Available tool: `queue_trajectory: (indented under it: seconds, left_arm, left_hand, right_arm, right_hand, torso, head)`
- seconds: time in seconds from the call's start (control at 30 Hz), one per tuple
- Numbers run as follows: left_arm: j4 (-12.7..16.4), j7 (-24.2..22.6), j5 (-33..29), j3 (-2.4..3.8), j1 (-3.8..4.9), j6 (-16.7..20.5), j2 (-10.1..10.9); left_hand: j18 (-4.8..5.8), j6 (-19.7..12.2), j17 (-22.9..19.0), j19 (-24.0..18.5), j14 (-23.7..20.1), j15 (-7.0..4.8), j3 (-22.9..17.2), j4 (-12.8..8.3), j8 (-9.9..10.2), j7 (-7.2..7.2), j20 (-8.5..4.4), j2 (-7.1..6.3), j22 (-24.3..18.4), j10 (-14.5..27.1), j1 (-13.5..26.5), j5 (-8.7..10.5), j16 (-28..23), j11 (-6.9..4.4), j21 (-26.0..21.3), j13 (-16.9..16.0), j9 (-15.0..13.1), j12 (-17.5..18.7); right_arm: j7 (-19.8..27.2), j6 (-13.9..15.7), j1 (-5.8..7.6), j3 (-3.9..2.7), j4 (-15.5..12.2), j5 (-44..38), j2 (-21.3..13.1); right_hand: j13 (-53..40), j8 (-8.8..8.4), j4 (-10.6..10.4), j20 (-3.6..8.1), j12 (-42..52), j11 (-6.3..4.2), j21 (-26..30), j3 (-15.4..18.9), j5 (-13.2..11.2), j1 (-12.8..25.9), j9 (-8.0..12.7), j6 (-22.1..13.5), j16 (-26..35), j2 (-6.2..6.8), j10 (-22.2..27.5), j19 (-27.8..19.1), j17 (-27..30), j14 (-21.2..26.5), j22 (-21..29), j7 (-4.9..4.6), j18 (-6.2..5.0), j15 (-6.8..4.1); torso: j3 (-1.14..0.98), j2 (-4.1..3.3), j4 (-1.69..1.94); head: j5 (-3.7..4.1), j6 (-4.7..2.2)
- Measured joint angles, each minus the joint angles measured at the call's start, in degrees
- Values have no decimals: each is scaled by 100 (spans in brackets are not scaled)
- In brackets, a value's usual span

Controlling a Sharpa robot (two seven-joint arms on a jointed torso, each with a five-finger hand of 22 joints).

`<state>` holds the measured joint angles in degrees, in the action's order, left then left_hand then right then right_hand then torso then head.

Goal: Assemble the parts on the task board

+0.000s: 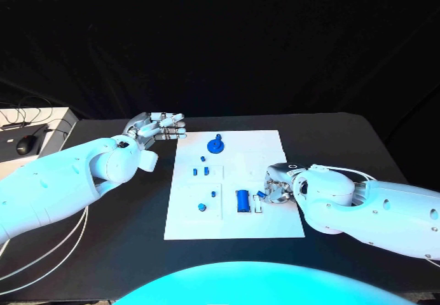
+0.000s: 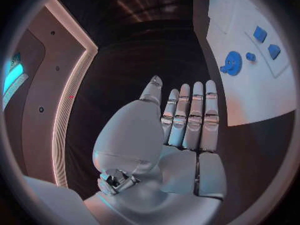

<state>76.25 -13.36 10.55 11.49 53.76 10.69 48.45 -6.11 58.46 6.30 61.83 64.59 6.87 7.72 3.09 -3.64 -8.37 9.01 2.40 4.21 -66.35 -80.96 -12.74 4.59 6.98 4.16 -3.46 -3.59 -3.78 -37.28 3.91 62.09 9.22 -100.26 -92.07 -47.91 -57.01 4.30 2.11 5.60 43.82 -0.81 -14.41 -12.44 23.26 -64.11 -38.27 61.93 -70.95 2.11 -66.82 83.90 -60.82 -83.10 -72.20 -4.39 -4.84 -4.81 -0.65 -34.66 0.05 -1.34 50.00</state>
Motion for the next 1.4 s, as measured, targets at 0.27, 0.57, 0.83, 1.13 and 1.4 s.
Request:
queue_trajectory:
  seconds: [0.27, 0.57, 0.83, 1.13, 1.4]
  left_arm:
    - [2, 14, -4, 0, 0, -4, 6]
    - [1, 26, -7, 0, 0, -8, 8]
    - [-3, 31, -10, 0, 0, -15, 5]
    - [-8, 35, -11, 0, 0, -25, -3]
    - [-11, 37, -12, 0, 0, -38, -5]
  left_hand:
    - [0, -21, 0, 0, 0, 0, 0, 0, 0, -20, 0, 0, 0, 21, 0, 0, 0, 21, 0, 0, 0, 0]
    - [0, -21, 0, 0, 0, 0, 0, 0, 0, -20, 0, 0, 0, 21, 0, 0, 0, 21, 0, 0, 0, 0]
    - [0, -21, 0, 0, 0, 0, 0, 0, 0, -20, 0, 0, 0, 21, 0, 0, 0, 20, 0, 0, 0, 0]
    - [0, -20, 0, 0, 0, 0, 0, 0, 0, -20, 0, 0, 0, 21, 0, 0, 0, 20, 0, 0, 0, 0]
    - [0, -20, 0, 0, 0, 0, 0, 0, 0, -20, 0, 0, 0, 20, 0, 0, 0, 20, 0, 0, 0, 0]
  right_arm:
    - [111, -55, 27, -22, 36, 178, -10]
    - [150, -39, 41, -35, 35, 394, -64]
    - [127, 96, 71, -1, -88, 660, -260]
    - [27, 213, 222, 14, -273, 1251, -455]
    - [-23, 418, 261, 13, -406, 1704, -566]
  right_hand:
    - [66, 59, 397, 0, -89, 1, -40, -690, 138, -5, 491, 57, 0, -40, 42, 0, -16, 0, -75, -6, 0, 0]
    - [82, 261, 560, 0, -102, -23, -58, -624, 139, 122, 607, 46, 0, -168, 17, 0, -25, 0, -170, -16, 0, 0]
    - [83, 305, 779, 0, -102, -33, -84, -780, 136, 122, 660, 91, 0, -168, 6, 0, -35, 0, -182, 33, 0, 0]
    - [70, 326, 789, 0, -102, -33, -84, -788, 132, 122, 721, 82, 0, -167, 4, 0, -35, 0, -187, 43, 0, -1]
    - [64, 327, 797, 1, -102, -33, -83, -783, 148, 122, 742, 82, 0, -167, -14, 0, -35, 0, -186, 45, 0, -1]
  torso:
    - [-1, 1, -3]
    - [-4, 1, -6]
    - [-5, 0, -6]
    - [-3, 1, -5]
    - [-2, 2, -3]
  head:
    - [-8, 0]
    - [-10, 0]
    - [-6, 0]
    - [7, 0]
    - [3, 0]
